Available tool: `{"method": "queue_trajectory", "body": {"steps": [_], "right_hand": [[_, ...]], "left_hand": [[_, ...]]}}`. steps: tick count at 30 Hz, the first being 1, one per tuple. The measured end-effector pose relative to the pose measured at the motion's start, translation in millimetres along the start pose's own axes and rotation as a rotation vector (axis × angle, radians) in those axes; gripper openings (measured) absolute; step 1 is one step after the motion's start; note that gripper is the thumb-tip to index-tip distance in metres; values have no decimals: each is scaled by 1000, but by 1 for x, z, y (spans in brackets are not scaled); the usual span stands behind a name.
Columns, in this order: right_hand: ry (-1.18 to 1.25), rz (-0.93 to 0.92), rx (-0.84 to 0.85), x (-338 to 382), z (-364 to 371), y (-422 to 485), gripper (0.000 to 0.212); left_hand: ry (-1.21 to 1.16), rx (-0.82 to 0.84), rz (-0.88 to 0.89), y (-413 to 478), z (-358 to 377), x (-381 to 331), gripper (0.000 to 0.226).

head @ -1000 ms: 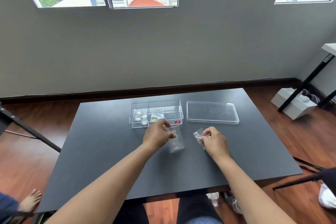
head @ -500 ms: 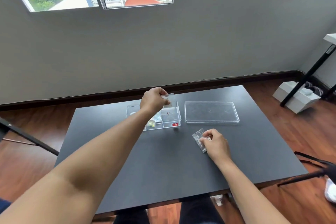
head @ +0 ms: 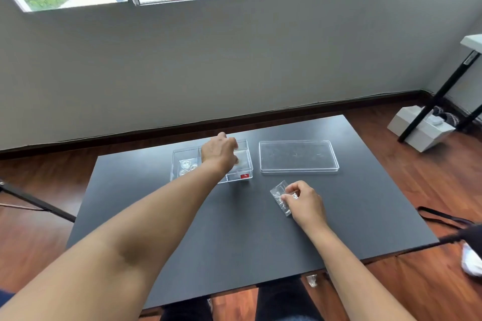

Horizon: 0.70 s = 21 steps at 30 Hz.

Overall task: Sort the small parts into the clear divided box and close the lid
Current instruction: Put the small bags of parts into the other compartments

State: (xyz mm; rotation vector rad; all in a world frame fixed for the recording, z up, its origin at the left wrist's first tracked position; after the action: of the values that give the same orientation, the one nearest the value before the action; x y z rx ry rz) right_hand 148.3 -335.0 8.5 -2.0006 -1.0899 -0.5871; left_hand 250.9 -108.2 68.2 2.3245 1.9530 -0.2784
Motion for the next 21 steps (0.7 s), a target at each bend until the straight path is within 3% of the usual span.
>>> {"method": "queue_trajectory", "body": {"steps": [6,11,17,21], "right_hand": [[1,-1,2,-1,0,-1,14],[2,-6,-2,-1,-1,-2,14],[127,-34,3,16,-6,-5,17],[233,-109,40,56,-1,-2,12]], "left_hand": [[90,-18,7,-5,8,1,44],[-52,-51,-4,-7,8,4,41],[-287,-395,-157,-39,-20,41,23],[-291,-416,-346,-74,-20,87,35]]}}
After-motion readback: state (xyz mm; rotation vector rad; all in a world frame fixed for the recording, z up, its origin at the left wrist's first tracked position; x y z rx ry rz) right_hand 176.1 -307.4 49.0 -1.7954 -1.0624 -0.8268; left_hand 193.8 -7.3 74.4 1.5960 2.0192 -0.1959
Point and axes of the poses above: each hand's wrist, its own y-axis towards the middle knuckle, its own z-axis out of the palm, x = y × z, the point moved 4 cm from there along y, towards the middle knuckle, and after that the axes turned 15 degrees about z, right-handed, at the moved point
